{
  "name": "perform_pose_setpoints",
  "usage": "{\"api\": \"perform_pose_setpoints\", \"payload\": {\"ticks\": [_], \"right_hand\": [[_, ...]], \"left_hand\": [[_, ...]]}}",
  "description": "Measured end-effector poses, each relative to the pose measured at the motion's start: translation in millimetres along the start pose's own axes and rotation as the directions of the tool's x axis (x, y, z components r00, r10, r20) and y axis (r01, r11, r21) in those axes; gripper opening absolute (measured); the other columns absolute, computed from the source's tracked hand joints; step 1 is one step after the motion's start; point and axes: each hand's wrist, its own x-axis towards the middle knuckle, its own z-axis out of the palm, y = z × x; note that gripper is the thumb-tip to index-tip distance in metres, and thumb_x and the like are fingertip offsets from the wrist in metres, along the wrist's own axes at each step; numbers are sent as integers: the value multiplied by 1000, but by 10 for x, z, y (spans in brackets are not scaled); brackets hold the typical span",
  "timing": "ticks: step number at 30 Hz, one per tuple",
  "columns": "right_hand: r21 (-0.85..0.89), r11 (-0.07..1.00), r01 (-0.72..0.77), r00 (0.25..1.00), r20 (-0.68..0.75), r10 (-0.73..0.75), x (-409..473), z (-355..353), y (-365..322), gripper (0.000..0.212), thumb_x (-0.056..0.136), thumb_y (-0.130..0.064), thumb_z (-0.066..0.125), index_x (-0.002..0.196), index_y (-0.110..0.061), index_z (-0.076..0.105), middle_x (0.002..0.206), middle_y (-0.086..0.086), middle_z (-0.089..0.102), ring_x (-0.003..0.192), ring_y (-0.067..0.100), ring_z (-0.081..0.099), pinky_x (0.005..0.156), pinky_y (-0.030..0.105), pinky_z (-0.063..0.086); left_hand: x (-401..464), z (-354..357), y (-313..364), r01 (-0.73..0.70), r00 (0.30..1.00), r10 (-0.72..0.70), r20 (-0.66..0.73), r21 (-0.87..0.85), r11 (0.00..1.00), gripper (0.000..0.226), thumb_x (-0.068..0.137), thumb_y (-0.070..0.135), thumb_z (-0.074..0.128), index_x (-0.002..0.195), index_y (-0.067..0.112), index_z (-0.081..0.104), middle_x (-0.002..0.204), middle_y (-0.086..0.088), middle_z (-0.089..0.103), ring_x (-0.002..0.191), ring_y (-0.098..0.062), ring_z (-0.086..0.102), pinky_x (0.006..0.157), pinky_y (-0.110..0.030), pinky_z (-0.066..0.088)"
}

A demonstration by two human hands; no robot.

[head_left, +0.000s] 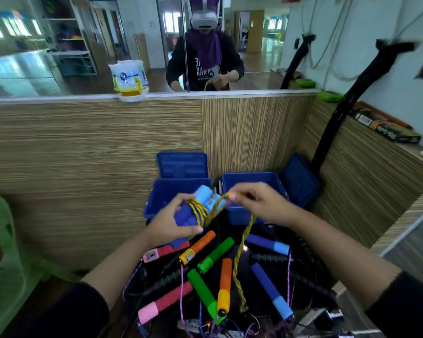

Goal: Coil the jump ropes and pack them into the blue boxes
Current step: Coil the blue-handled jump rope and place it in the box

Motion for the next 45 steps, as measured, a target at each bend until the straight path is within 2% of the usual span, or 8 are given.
{"api": "perform_pose_setpoints", "payload": {"ticks": [6,9,13,21,29,34,38,45], "right_hand": [[136,989,-62,995,85,51,271,-330,6,12,92,-17,58,91,-9,66,76,2,59,71,8,50,66,22,42],[538,810,-235,972,133,194,245,-225,167,7,88,-10,59,89,-9,66,74,-1,66,65,8,59,61,19,49],[627,713,-313,950,193,247,150,177,326,21,87,-13,57,67,-17,53,55,4,42,48,13,35,52,26,35],[250,908,-336,927,261,271,-176,516,353,31,99,-29,44,103,-5,63,51,-3,38,44,11,39,46,21,40],[-175,984,-22,992,120,43,145,-51,216,12,90,-23,61,87,-14,69,75,4,63,70,5,52,68,31,45],[147,970,-195,973,155,172,291,-213,224,7,85,-21,68,82,-17,73,73,-6,64,69,11,52,61,22,43],[550,770,-324,943,123,309,270,-19,387,13,85,-7,63,77,-13,72,69,2,67,64,17,58,60,26,46],[555,757,-345,933,117,340,10,591,370,20,97,-15,49,109,-7,64,62,3,48,40,10,39,42,18,32]], "left_hand": [[-157,356,603,-183,950,208,231,-124,975,72,73,16,84,129,35,44,126,4,63,120,-9,57,104,-23,41],[-136,239,714,-215,956,245,162,-178,960,73,73,10,83,127,34,40,118,-1,68,113,-19,63,100,-36,48],[51,52,649,-226,971,238,20,-249,942,79,73,-2,80,135,25,39,112,-8,70,98,-21,67,87,-29,52],[325,-169,146,-121,962,46,-268,-270,955,73,62,23,87,121,41,48,97,2,74,86,-21,72,71,-32,57],[9,194,14,-37,982,29,186,40,998,77,66,38,87,127,43,41,123,10,62,114,-11,60,105,-43,43],[-105,302,405,-128,951,162,263,-140,982,73,72,17,85,128,38,43,123,1,65,116,-14,61,104,-39,45],[-55,125,473,-158,964,209,166,-277,948,73,72,4,81,129,29,43,121,-10,66,108,-25,65,94,-35,50],[116,-87,267,-150,983,97,-157,-370,917,71,62,18,84,118,41,47,99,-9,74,85,-22,71,72,-31,55]]}}
